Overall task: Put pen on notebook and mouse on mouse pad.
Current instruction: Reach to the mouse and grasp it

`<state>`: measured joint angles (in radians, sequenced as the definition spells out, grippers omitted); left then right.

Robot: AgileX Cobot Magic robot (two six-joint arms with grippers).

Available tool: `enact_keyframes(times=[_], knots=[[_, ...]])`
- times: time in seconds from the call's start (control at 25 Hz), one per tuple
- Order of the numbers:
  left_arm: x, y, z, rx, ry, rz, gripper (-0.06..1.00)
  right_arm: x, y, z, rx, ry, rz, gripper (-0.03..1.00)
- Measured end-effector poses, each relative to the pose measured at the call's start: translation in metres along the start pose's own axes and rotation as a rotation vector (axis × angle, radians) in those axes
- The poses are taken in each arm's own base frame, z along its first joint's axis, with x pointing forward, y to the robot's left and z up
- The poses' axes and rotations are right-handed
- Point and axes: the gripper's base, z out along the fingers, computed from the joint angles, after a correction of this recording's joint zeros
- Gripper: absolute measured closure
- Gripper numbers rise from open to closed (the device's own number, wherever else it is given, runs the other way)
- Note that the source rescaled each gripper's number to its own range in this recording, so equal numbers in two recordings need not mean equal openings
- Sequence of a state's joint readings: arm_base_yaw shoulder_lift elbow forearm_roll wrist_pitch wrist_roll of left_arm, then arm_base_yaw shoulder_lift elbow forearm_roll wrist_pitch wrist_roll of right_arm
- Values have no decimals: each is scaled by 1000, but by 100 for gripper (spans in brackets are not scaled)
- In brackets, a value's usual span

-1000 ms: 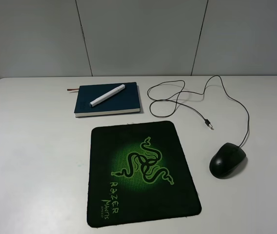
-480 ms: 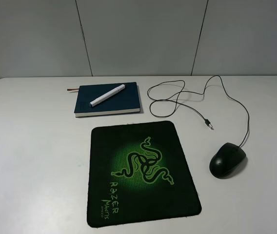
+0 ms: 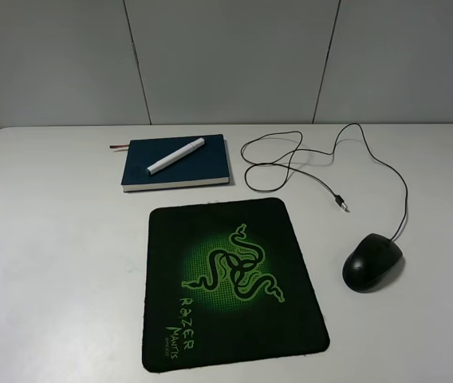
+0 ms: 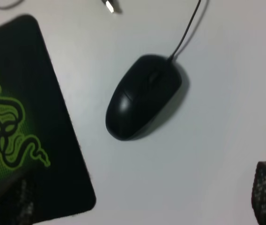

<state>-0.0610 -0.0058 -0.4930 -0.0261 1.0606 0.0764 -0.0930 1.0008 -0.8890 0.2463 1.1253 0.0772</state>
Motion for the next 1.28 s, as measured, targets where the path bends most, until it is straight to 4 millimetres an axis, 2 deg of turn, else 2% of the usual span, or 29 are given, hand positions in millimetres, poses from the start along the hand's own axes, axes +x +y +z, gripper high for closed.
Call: enact_keyframes(times=[0.2, 0.44, 0.64, 0.88, 1.04, 1.28], knots=[[0, 0, 0, 0, 0, 0, -6, -10, -3, 22, 12, 88, 29, -3], [0, 0, 0, 0, 0, 0, -6, -19, -5, 40, 30, 121, 53, -3], [0, 0, 0, 0, 0, 0, -6, -21, 15, 63, 103, 132, -4, -3], [0, 0, 0, 0, 0, 0, -6, -17, 40, 93, 175, 182, 71, -3], [0, 0, 0, 0, 0, 0, -6, -16, 44, 114, 214, 223, 197, -3], [0, 0, 0, 0, -1, 0, -6, -18, 42, 138, 257, 252, 289, -3]])
